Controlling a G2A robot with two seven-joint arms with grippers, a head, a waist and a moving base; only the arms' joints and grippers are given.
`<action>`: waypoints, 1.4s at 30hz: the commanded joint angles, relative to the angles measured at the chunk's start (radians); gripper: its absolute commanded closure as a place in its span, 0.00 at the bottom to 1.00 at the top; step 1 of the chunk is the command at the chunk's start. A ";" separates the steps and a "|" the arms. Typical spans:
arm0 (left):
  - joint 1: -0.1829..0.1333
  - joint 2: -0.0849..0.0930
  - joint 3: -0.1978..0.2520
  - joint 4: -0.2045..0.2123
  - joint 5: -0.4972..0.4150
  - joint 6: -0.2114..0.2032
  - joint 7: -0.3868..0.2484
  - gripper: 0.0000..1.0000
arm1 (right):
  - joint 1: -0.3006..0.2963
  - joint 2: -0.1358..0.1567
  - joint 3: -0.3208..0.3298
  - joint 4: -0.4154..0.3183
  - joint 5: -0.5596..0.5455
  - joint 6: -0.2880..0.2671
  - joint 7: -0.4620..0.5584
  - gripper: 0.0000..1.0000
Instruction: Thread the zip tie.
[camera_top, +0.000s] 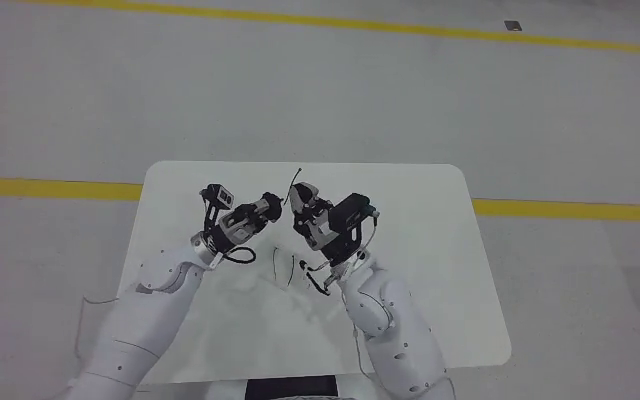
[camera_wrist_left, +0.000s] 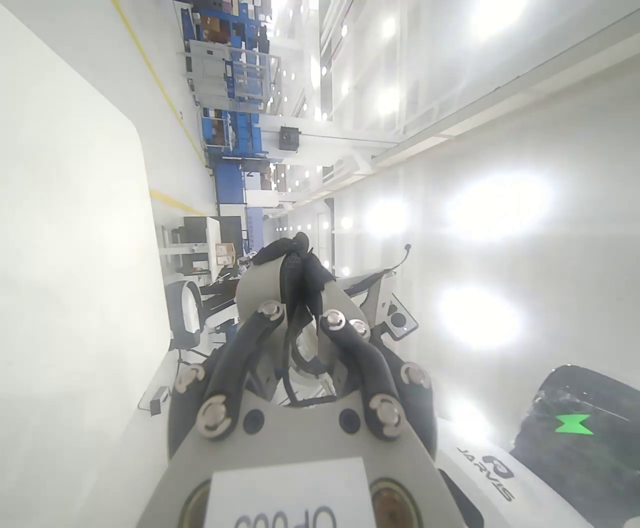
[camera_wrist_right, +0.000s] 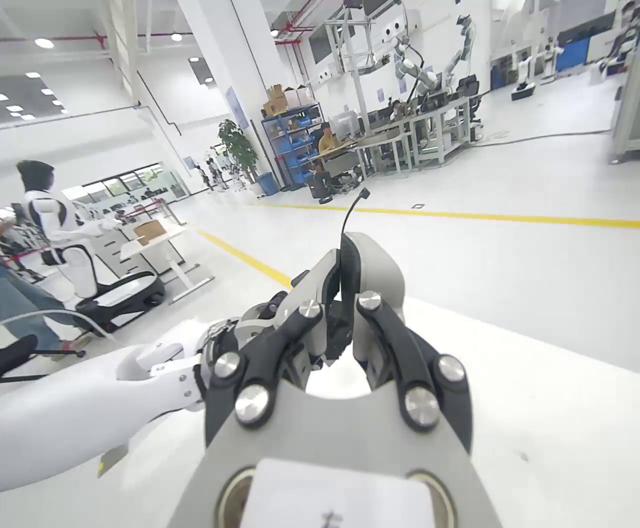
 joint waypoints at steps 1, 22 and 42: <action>0.004 -0.005 0.001 -0.002 0.013 0.000 0.006 1.00 | 0.000 0.002 0.001 0.005 -0.028 0.015 -0.045 1.00; 0.034 -0.018 -0.011 -0.045 0.105 0.000 0.062 1.00 | 0.004 0.010 0.002 0.018 -0.129 0.043 -0.103 1.00; 0.061 -0.036 -0.054 -0.060 0.162 0.000 0.036 1.00 | 0.004 0.010 0.002 0.018 -0.129 0.043 -0.103 1.00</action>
